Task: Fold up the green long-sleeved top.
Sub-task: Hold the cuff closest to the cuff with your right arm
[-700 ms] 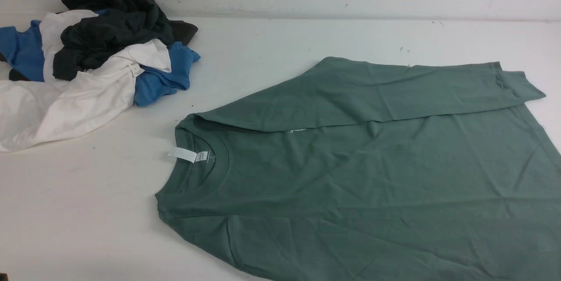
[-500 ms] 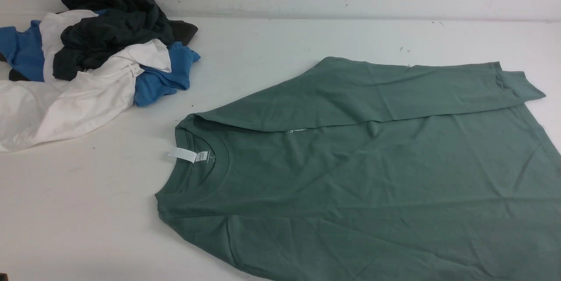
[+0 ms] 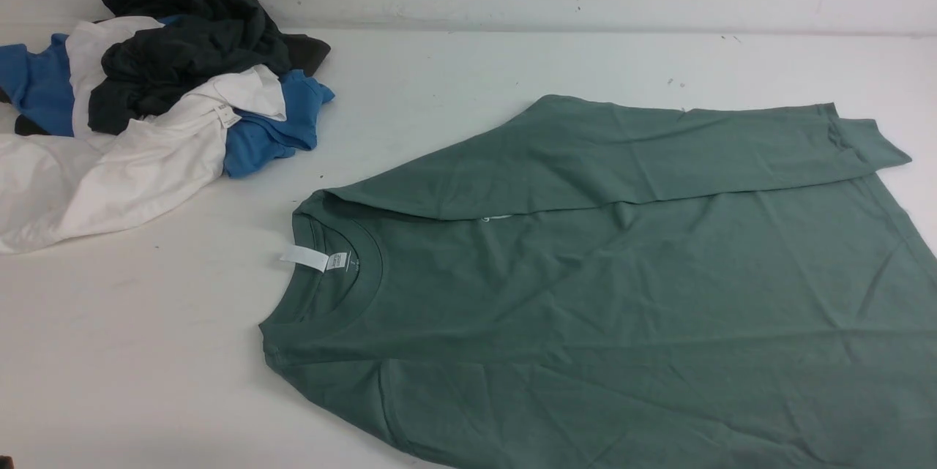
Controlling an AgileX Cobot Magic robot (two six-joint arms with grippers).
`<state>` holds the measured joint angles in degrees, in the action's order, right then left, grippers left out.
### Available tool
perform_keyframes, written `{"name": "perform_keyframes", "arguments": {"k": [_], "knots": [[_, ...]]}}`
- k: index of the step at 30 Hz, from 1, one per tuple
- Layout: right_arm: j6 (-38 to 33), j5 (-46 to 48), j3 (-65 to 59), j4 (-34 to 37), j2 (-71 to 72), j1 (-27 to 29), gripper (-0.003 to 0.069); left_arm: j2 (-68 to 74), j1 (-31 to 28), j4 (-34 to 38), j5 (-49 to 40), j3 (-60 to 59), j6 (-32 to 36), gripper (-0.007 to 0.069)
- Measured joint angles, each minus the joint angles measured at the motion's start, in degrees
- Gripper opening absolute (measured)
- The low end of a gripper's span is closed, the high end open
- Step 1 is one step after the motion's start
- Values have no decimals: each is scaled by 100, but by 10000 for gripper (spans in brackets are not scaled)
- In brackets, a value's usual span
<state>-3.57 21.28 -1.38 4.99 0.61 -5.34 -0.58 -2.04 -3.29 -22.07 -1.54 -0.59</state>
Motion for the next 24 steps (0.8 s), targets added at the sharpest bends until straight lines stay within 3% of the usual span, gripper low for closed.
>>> {"name": "perform_keyframes", "arguments": {"k": [19,24], "knots": [[-51,-5,0,-5,0,0,-3,0,0,0,0,0,0,-4],[220,-10,0,721,0,0,-3,0,0,0,0,0,0,-4]]}}
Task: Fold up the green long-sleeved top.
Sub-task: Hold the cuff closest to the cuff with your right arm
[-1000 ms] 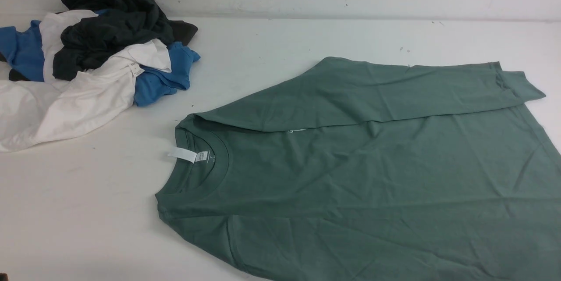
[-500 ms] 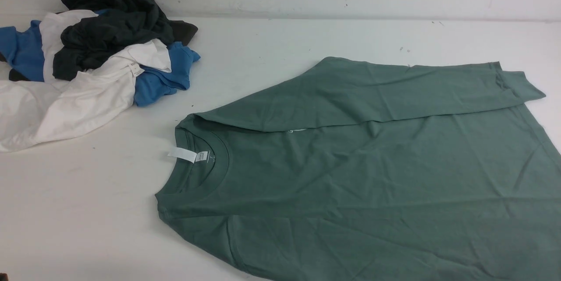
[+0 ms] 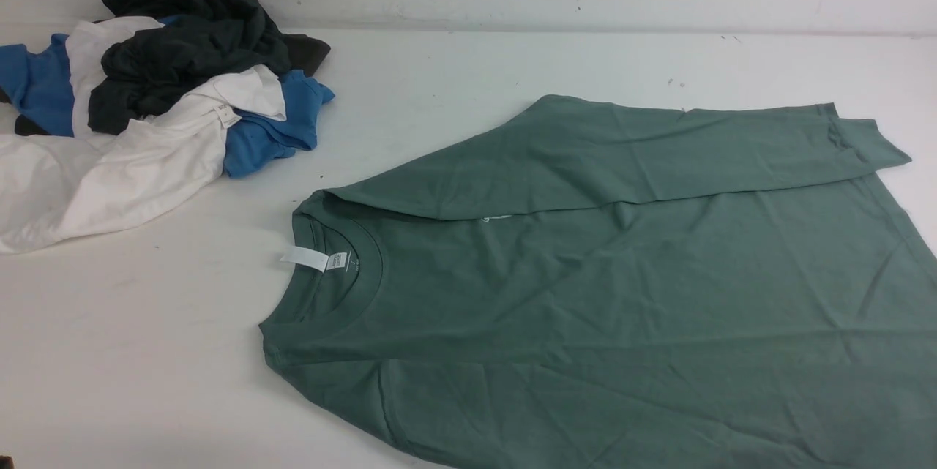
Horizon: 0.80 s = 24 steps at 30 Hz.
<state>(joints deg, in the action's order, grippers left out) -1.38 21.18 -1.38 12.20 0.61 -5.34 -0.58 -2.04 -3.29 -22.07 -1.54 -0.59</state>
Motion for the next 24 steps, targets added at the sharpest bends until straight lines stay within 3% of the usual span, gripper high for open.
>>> {"name": "perform_keyframes", "arguments": {"k": [1,6,11,12,14,17,24], "knots": [[41,0,0,58,0,0,-3,0,0,0,0,0,0,-4],[483,17,-17,1738,0,0,-3,0,0,329,-6,0,-110,-4],[574,-94,-11,3434,0,0,-3,0,0,2690,-23,0,-1231,-4],[574,-116,-11,3501,0,0,-3,0,0,2778,-23,0,-1257,-4],[574,-238,-11,3686,0,0,-3,0,0,3726,-23,0,-1440,-4],[499,-300,-17,3726,0,0,-3,0,0,4288,-10,0,-1477,-4],[-576,-103,207,3786,0,0,-3,0,0,4661,99,0,-1470,-4]]}}
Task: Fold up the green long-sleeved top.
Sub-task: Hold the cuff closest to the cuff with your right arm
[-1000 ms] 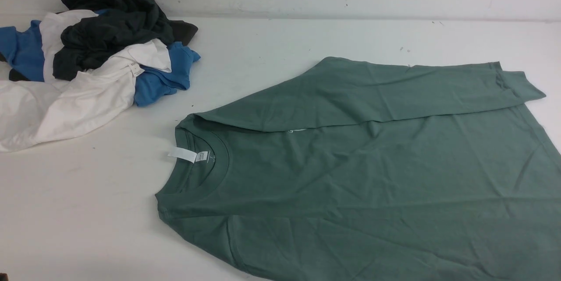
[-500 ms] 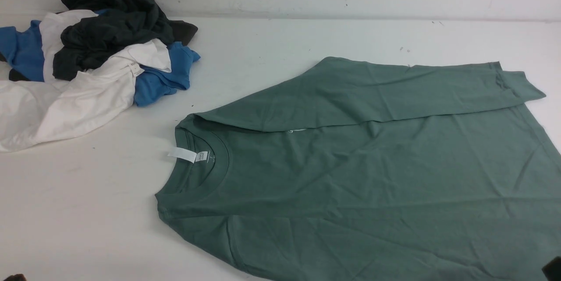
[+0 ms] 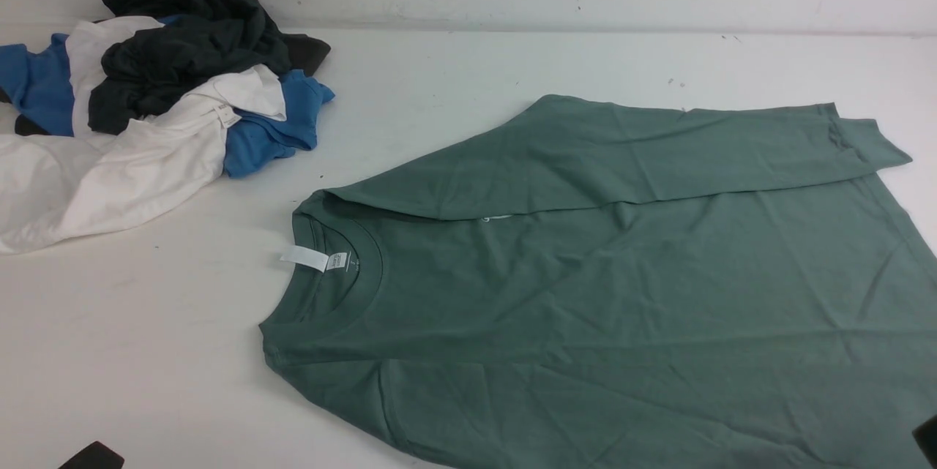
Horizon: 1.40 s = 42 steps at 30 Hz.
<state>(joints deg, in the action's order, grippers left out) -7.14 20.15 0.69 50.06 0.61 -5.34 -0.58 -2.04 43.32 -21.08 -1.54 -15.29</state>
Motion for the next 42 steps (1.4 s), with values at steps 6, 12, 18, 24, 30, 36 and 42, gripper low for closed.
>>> {"name": "perform_keyframes", "arguments": {"k": [6,12,18,24,30,36,42], "knots": [[-239,476,1011,-27,-61,0,-3,0,0,491,387,5,69,-4],[256,2791,3287,-1773,-2313,-4,-3,173,0,985,1003,1397,2019,-4],[769,4381,4925,-4704,-4850,-4,-3,1570,0,1017,-407,2544,3286,-4],[1350,4919,5924,-6221,-6540,136,-3,3150,13,913,-1899,2796,3727,-4],[714,5001,6773,-5615,-7923,1091,-3,4106,133,820,-2344,2796,4009,-4],[589,4977,6555,-4869,-8465,1947,-3,4585,133,820,-2445,2796,4022,-4],[1287,4630,6054,-5318,-8464,2396,0,4941,133,820,-2570,2796,4022,-4]]}}
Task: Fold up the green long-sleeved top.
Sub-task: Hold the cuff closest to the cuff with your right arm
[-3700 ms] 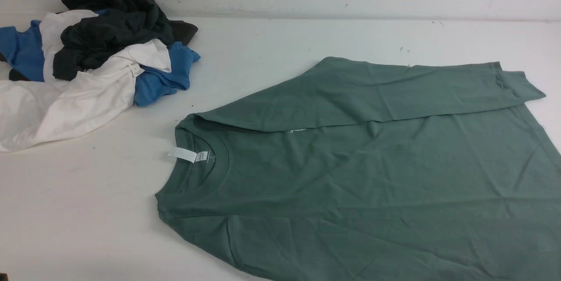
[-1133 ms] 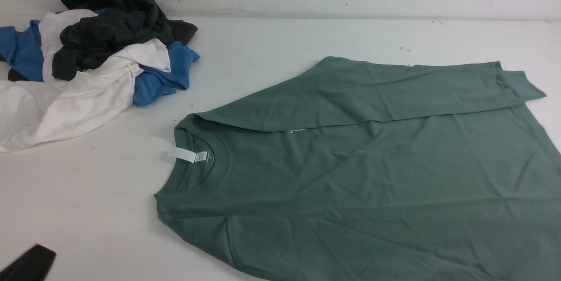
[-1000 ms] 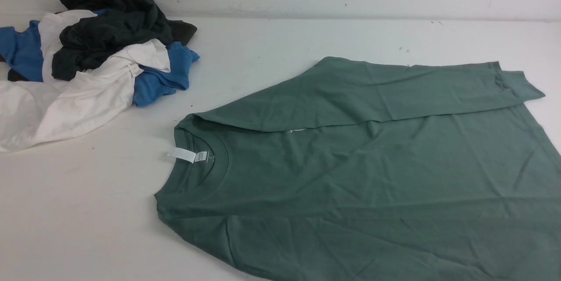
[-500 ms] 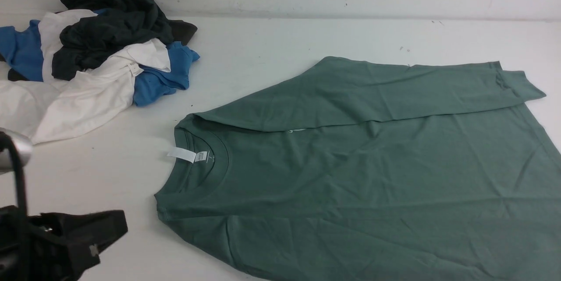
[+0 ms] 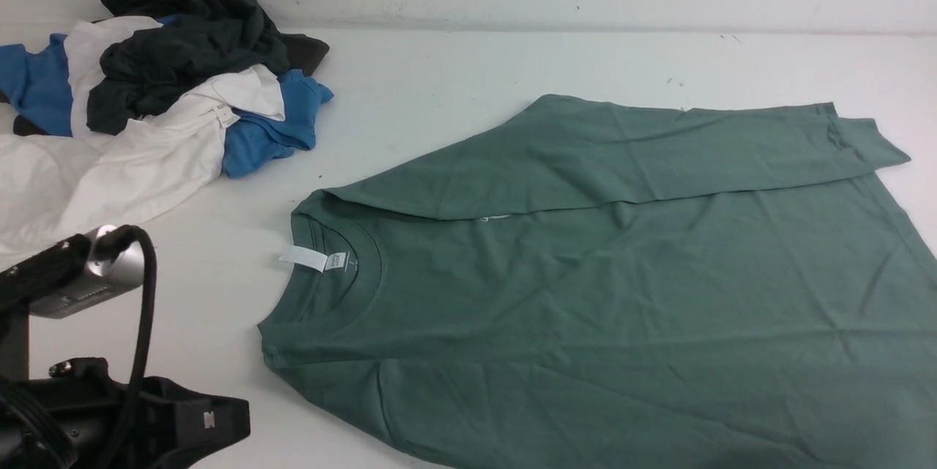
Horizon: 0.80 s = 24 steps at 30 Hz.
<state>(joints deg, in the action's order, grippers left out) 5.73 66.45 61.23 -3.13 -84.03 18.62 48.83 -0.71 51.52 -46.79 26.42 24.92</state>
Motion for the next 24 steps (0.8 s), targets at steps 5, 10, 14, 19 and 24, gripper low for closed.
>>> {"name": "perform_keyframes", "arguments": {"k": [5,10,14,19,24], "knots": [[551,-626,-544,-461,0,314,32,279,0,0,-125,0,5,-4],[480,-941,-700,-432,-47,358,117,363,0,0,-118,0,6,-4],[480,-1096,-700,-474,-146,409,237,390,0,0,37,3,6,-4],[468,-1386,-700,-499,-525,610,363,478,0,5,85,46,6,-4],[552,-1526,-700,-307,-1182,902,391,503,0,0,47,46,6,-4]]}}
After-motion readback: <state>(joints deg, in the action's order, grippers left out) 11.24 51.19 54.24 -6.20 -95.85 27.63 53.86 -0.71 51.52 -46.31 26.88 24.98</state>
